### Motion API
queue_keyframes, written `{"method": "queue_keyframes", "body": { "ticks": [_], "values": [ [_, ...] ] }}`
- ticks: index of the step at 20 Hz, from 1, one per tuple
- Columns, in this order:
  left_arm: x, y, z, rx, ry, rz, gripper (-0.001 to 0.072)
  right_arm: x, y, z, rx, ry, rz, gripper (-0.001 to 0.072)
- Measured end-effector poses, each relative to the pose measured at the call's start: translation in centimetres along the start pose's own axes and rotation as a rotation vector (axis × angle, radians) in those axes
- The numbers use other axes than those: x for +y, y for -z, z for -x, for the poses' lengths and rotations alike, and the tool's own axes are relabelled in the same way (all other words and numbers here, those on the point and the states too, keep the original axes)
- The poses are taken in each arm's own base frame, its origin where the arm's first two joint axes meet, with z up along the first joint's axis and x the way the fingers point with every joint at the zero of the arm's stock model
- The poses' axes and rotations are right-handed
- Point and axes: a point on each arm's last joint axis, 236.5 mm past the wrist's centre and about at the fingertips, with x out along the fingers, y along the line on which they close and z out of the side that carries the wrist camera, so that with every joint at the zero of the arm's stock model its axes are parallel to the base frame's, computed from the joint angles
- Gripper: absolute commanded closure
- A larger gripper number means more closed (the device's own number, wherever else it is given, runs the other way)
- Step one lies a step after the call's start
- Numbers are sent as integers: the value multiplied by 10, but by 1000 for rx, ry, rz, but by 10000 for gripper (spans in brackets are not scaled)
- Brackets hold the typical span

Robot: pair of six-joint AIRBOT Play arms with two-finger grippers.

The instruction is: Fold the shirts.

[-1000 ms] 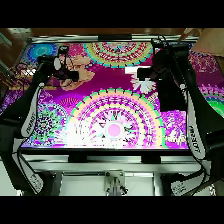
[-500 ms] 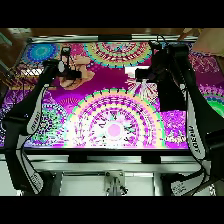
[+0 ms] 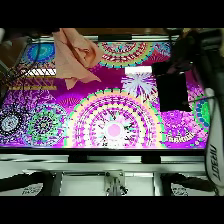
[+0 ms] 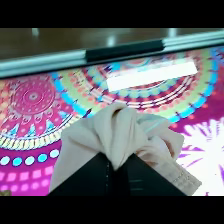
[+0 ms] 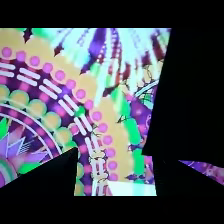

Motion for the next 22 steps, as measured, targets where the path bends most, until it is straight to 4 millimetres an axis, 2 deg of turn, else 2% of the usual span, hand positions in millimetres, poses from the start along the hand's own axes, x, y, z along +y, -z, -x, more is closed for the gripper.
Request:
{"method": "queue_keyframes", "body": {
  "ticks": [2,4,6,8,9,10,11,12,13,16,17,18,19,20,22],
  "values": [
    [-37,-1,39,-1,80,-22,673,-17,-2,49,-88,40,-8,131],
    [-66,20,53,49,142,-34,673,-30,2,95,-170,63,-30,131],
    [-95,67,45,167,194,-58,672,-35,12,128,-211,61,-56,132],
    [-122,126,29,301,234,-82,670,-31,26,146,-208,30,-71,132],
    [-134,162,21,381,249,-87,610,-26,34,150,-189,4,-71,132],
    [-145,193,15,450,262,-85,322,-18,41,150,-169,-28,-68,131],
    [-156,220,10,503,275,-72,22,-10,47,149,-148,-61,-62,130],
    [-164,246,6,562,278,-49,-13,-3,51,145,-130,-90,-52,123],
    [-165,262,4,603,269,-25,-13,6,54,138,-111,-121,-35,50],
    [-150,278,2,666,221,41,-13,27,60,101,-42,-185,14,50],
    [-135,278,4,686,192,54,-11,32,63,84,-2,-197,28,50],
    [-118,280,8,713,159,61,26,36,68,64,48,-212,36,50],
    [-97,285,15,759,122,64,114,39,74,44,106,-232,39,50],
    [-77,292,23,803,90,72,114,41,80,25,162,-254,33,50],
    [-48,316,42,911,47,113,92,44,96,-11,279,-309,-4,51]
  ]
}}
